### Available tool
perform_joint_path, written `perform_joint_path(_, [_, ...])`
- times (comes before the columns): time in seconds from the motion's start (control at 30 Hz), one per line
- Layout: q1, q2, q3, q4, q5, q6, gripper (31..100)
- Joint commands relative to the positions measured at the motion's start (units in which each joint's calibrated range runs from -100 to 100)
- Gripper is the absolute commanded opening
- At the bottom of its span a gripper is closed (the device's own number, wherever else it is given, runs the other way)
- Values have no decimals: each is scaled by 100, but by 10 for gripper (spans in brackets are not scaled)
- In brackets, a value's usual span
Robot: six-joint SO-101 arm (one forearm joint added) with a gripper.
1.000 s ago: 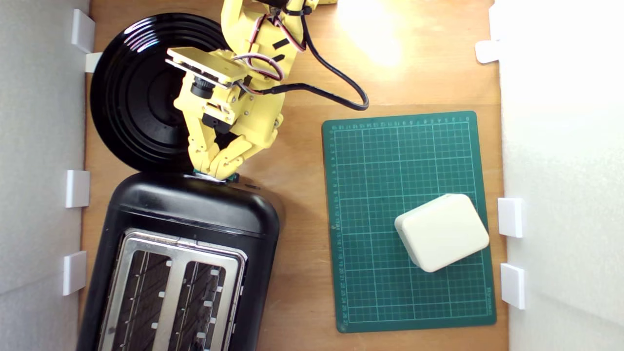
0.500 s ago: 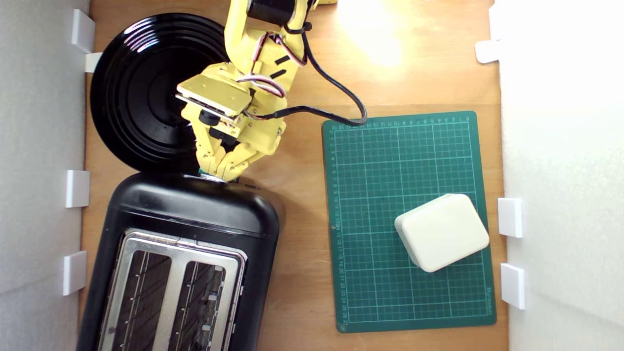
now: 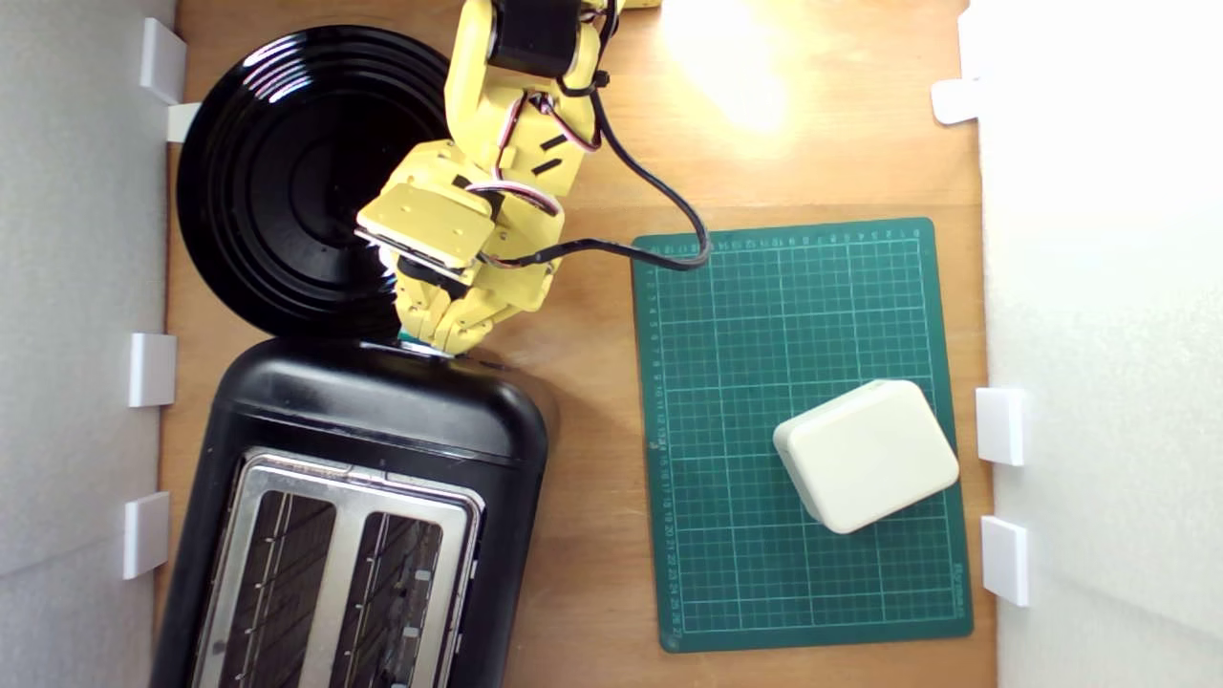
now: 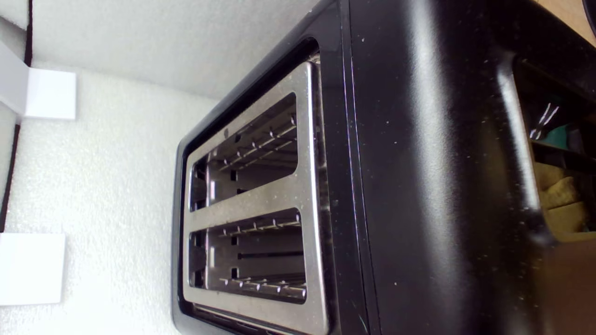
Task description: Start toaster
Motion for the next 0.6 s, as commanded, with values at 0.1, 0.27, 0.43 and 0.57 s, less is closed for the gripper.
perform_joint_path(0.1, [24, 181, 40, -53, -108, -31, 313])
perform_joint_path(0.27, [127, 431, 40, -62, -108, -36, 313])
perform_joint_path(0.43, [262, 598, 40, -62, -108, -99, 313])
perform_joint_path(0.57, [262, 756, 40, -43, -116, -209, 313])
